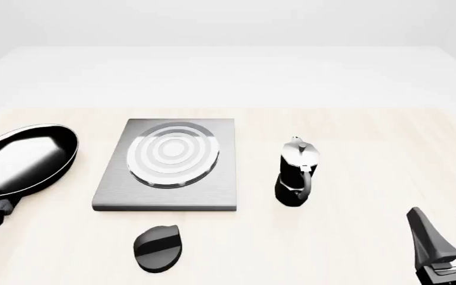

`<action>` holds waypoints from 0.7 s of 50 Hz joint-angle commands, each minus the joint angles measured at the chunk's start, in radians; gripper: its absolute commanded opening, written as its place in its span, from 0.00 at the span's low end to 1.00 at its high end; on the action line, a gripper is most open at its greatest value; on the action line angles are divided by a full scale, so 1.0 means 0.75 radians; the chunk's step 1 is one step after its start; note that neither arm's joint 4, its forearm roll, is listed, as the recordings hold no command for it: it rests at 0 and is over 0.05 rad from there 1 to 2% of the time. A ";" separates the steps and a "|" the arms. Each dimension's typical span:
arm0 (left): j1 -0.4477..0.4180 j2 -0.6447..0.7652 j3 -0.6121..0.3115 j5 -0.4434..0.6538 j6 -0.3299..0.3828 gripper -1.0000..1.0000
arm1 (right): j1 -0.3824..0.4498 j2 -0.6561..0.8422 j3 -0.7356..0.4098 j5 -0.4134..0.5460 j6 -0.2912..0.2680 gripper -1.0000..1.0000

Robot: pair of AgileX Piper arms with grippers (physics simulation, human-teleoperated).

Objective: Turn on the stove and put the frying pan on it.

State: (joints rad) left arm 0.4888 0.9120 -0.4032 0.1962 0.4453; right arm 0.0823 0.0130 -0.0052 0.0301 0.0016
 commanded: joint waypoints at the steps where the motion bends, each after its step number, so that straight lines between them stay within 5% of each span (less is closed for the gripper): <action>1: 0.073 0.175 0.002 -0.139 0.064 1.00 | 0.003 0.006 -0.002 -0.002 -0.004 1.00; 35: 0.127 0.723 0.017 -0.606 0.164 1.00 | -0.019 0.013 0.004 0.001 -0.022 1.00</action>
State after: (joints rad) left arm 0.5634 1.3241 -0.3816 -0.1582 0.5461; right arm 0.0733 0.0184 -0.0047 0.0326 -0.0125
